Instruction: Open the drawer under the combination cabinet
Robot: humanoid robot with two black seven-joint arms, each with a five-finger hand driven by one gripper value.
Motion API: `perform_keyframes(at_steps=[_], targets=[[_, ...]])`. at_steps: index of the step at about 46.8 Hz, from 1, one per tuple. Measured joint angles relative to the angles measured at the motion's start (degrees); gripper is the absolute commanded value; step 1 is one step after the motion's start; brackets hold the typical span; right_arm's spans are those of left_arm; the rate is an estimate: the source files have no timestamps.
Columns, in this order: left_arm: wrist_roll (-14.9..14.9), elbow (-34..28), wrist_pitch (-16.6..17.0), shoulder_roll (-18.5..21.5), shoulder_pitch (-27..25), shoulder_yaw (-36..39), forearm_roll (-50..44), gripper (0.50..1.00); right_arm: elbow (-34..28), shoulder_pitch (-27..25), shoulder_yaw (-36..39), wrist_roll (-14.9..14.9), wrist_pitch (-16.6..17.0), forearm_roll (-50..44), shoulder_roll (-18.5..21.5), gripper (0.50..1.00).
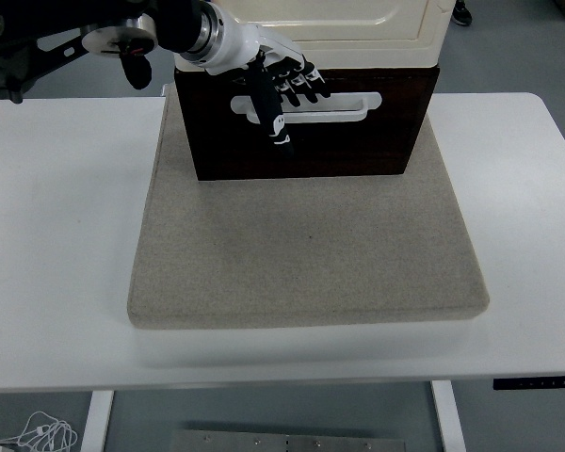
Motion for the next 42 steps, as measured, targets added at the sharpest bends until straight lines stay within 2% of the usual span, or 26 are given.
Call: perform_keyframes(at_steps=[42], targets=[[0.0, 1.5, -0.1, -0.8, 1.2, -0.1, 1.5, 1.0, 0.0, 0.0, 0.0, 0.0, 0.0, 0.0, 0.0, 0.926]])
